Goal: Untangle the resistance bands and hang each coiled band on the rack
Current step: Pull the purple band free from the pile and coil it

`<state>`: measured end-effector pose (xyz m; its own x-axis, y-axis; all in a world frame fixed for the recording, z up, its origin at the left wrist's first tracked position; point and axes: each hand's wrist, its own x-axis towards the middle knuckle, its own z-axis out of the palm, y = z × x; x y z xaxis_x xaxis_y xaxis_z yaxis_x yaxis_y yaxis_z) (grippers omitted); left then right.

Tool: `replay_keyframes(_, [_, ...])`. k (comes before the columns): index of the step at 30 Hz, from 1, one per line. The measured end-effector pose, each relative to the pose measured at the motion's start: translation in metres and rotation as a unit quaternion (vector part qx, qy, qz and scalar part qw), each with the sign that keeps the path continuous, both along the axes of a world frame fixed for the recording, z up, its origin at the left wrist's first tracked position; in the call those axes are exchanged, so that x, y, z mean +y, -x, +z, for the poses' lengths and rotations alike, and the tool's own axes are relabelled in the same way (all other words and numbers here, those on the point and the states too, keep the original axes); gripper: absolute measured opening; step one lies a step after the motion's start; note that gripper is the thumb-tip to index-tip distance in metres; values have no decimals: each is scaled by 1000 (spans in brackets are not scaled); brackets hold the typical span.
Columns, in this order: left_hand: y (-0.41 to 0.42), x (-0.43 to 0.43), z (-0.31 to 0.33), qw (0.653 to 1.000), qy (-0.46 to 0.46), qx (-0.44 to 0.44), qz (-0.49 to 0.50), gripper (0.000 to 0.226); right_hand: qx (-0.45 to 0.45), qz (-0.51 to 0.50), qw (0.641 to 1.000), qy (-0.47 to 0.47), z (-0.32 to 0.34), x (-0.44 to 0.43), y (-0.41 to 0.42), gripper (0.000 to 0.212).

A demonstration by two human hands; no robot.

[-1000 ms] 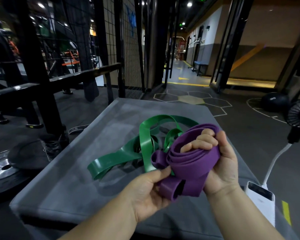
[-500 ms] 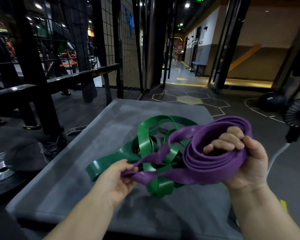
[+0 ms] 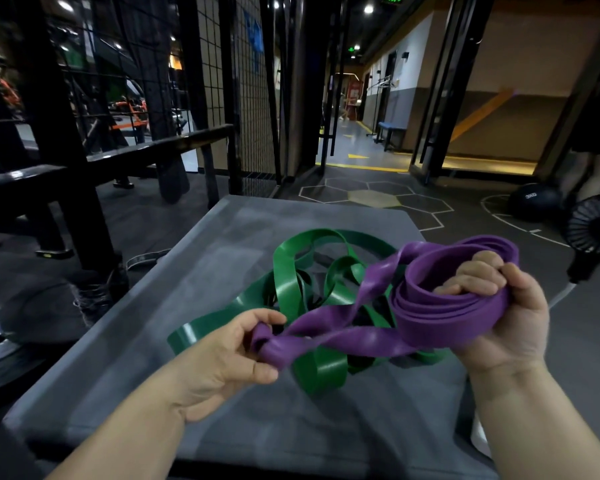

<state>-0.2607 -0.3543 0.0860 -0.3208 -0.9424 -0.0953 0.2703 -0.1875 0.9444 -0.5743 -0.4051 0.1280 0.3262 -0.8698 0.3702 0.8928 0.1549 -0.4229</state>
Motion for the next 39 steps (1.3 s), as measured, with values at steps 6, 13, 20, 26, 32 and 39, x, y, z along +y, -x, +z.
replay_keyframes(6, [8,-9,2,981,-38,-55,182,18,-20,19,1000,1,-3,0,2,21])
replay_keyframes(13, [3,-22,4,944,-113,-6,309,7,-22,44,999,12,-4,2,-5,17])
replay_keyframes(20, [-2,-19,12,934,-220,182,216,28,8,49,998,40,-5,2,-8,11])
replay_keyframes(26, [-9,-15,14,910,-218,254,246,9,13,35,998,42,-9,0,-4,12])
replay_keyframes(32, [-9,-16,11,949,-109,138,262,16,-2,60,997,43,-12,0,-2,17])
replay_keyframes(39, [41,-25,-25,929,151,-324,98,43,73,61,995,37,-26,-7,-14,25])
